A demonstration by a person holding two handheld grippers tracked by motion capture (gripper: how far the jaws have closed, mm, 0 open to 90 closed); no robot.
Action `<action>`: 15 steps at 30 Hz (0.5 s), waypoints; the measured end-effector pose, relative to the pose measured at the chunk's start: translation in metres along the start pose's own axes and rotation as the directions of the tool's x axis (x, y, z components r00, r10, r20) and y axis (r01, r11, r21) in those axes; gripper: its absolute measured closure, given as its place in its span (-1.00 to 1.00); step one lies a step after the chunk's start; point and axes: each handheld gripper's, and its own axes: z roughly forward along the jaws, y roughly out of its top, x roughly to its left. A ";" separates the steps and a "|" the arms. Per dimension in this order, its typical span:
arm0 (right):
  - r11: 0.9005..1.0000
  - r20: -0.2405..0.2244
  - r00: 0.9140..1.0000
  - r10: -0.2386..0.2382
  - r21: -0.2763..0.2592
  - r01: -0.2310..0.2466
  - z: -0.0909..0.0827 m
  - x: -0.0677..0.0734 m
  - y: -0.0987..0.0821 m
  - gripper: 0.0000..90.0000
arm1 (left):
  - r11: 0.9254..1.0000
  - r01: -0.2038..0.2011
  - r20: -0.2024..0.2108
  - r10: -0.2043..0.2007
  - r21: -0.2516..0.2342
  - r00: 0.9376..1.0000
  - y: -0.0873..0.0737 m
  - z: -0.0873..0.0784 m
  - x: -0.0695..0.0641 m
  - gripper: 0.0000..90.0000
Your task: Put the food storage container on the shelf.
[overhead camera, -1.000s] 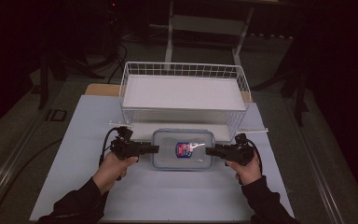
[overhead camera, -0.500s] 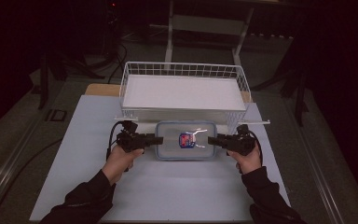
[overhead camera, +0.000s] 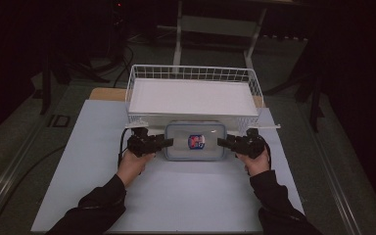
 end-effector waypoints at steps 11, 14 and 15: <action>0.999 -0.002 0.999 0.039 -0.011 -0.039 0.010 -0.013 -0.002 0.07 | 1.000 0.021 0.000 -0.021 -0.023 1.000 0.000 0.006 0.009 0.18; 0.999 -0.005 0.999 0.051 -0.009 -0.051 0.011 -0.016 -0.002 0.06 | 0.999 0.025 0.000 -0.025 -0.029 1.000 0.000 0.007 0.009 0.18; 0.998 -0.005 0.998 0.062 -0.006 -0.062 0.011 -0.016 -0.002 0.06 | 0.999 0.026 -0.001 -0.026 -0.030 1.000 0.001 0.007 0.009 0.18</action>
